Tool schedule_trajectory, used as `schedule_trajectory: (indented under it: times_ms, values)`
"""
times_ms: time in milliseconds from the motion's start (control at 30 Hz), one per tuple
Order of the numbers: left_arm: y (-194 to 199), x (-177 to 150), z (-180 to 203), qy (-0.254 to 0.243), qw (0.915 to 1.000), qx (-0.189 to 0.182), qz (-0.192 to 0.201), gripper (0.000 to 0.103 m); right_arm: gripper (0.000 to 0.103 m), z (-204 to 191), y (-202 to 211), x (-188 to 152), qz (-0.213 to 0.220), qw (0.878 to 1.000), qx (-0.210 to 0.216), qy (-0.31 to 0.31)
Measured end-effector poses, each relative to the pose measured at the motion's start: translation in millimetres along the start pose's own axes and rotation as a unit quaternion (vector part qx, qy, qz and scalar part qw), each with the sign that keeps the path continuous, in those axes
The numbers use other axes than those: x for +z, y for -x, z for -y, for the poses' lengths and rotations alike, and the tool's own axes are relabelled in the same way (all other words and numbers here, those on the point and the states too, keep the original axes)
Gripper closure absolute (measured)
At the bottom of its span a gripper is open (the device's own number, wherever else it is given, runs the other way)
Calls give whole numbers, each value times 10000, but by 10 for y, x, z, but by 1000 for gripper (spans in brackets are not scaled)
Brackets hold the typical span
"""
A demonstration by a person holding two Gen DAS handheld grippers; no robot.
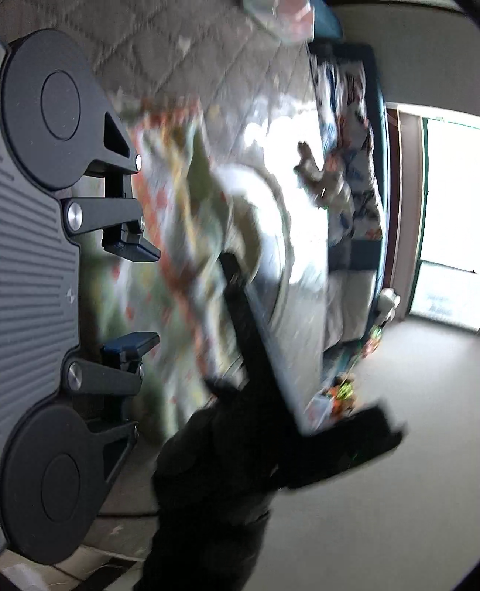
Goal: Fold clothes
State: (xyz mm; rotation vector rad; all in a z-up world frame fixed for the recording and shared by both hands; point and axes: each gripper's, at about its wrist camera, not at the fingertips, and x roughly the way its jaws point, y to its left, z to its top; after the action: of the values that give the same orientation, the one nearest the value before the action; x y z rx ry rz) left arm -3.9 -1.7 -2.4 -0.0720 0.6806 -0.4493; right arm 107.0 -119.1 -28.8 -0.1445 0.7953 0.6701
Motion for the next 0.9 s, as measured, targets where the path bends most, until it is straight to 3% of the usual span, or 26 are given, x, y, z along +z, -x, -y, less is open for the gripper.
schedule_trajectory:
  times_ms: [200, 533, 667, 767, 900]
  values:
    - [50, -97, -253, 299, 9989, 340, -121, 58, 74, -248, -177, 89, -82, 9994, 209, 261]
    - [113, -197, -298, 476, 9984, 269, -164, 58, 74, -348, -435, 262, -88, 9997, 115, 193]
    - [127, -108, -332, 530, 9979, 353, -95, 53, 73, -304, -217, 242, -37, 9994, 39, 351]
    - [96, -7, -384, 636, 9969, 468, -44, 51, 62, -270, -37, 217, -4, 9988, -24, 494]
    - [36, 128, -452, 784, 9951, 603, 7, 49, 60, -250, 132, 60, -106, 9978, -69, 656]
